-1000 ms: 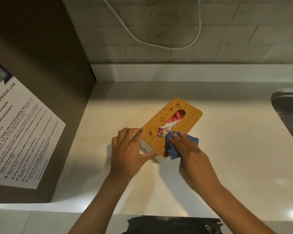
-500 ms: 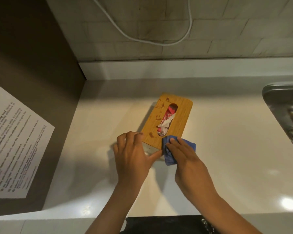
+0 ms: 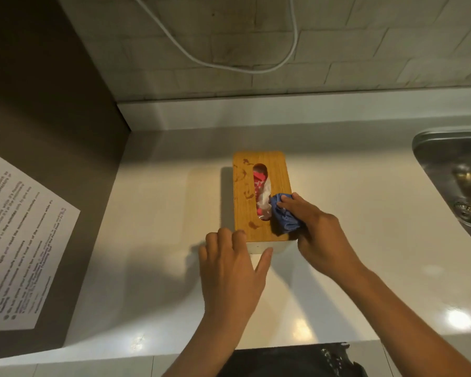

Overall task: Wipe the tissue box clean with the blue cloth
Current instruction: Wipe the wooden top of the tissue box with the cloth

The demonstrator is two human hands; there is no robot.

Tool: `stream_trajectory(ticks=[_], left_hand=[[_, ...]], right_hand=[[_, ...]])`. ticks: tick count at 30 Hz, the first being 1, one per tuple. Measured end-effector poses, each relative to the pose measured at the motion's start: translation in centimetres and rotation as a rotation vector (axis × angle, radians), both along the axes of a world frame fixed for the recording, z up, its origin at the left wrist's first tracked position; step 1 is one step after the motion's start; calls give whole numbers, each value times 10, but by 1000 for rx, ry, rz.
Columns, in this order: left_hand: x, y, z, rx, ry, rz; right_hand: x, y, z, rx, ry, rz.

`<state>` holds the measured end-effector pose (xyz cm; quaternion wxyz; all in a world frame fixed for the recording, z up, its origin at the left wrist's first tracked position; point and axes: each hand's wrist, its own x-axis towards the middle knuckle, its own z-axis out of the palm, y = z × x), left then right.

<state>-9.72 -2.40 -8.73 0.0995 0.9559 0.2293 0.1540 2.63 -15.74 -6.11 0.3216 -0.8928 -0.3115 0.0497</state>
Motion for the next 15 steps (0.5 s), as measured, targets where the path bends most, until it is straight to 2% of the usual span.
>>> stream_trajectory(ticks=[4, 8, 12, 15], left_hand=[[-3, 21, -4, -72, -84, -166], [3, 59, -11, -109, -128, -331], [4, 60, -21, -105, -190, -363], [4, 61, -24, -126, -204, -343]], right_hand=[[9, -5, 5, -55, 16, 37], [-25, 0, -4, -48, -21, -120], [-75, 2, -17, -144, -119, -114], [-64, -4, -19, -119, -117, -135]])
